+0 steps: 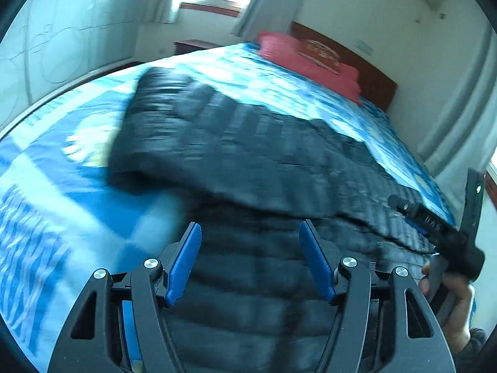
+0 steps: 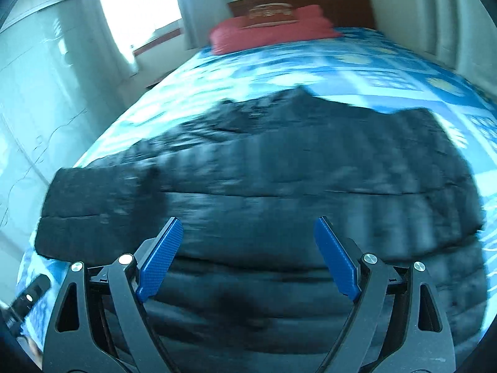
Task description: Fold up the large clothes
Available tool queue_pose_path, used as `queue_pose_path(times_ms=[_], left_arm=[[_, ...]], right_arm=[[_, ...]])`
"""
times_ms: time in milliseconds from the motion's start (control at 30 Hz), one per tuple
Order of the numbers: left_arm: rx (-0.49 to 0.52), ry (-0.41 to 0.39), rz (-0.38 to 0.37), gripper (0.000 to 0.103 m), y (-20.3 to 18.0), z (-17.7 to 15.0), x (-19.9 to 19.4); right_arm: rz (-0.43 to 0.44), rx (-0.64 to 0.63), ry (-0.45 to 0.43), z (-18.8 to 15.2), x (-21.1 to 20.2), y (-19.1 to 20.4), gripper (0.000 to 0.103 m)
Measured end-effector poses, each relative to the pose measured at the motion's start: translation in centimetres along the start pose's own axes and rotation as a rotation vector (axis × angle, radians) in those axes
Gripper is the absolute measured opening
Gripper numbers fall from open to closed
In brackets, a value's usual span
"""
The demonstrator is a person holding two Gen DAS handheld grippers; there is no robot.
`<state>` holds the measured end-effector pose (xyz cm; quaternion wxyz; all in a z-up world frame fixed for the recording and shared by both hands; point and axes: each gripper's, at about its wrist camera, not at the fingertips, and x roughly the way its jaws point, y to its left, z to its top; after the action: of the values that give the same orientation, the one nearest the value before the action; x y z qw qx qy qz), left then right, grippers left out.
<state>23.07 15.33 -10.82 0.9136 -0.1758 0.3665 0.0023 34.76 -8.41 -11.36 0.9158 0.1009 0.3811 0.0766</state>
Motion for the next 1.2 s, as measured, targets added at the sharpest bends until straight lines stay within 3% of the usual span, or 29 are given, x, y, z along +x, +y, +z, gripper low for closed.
queue_pose_path(times_ms=[167,300,367,400,467,567,700,833,1033,1200], left_arm=[[-0.059,-0.026,0.096,0.065,5.3,0.6,-1.0],[-0.116,-0.051,0.132,0.065,8.6,2.0,-1.2],[-0.119,-0.06,0.145,0.065,9.4,2.7,-1.2],[-0.118,-0.061,0.145,0.065,9.5,2.9,-1.1],[-0.117,-0.062,0.143,0.065,9.5,3.2,-0.9],[-0.113,-0.067,0.13,0.065,9.2,3.4,-0.9],[-0.097,-0.072,0.114,0.065,8.2,3.8,-0.9],[-0.059,-0.074,0.103,0.065,6.3,4.4,-0.4],[-0.003,-0.056,0.083,0.065,3.0,5.2,1.4],[0.041,-0.031,0.084,0.065,0.6,5.7,3.9]], right_arm=[[0.034,-0.033,0.043,0.1,3.2,5.2,0.087],[0.047,-0.024,0.099,0.0,6.1,7.0,0.084],[0.078,-0.023,0.135,-0.3,6.7,7.5,0.042],[0.112,-0.018,0.15,-0.3,6.8,7.8,0.03],[0.117,-0.009,0.13,-0.1,5.9,8.0,0.02],[0.118,-0.007,0.055,0.8,3.1,7.3,0.017],[0.074,-0.002,-0.046,2.6,-0.9,3.9,0.017],[-0.036,-0.001,-0.106,3.9,-4.0,-1.7,0.016],[-0.204,0.065,-0.106,4.4,-5.2,-11.5,0.016],[-0.265,0.128,-0.049,3.4,-4.0,-17.4,0.016]])
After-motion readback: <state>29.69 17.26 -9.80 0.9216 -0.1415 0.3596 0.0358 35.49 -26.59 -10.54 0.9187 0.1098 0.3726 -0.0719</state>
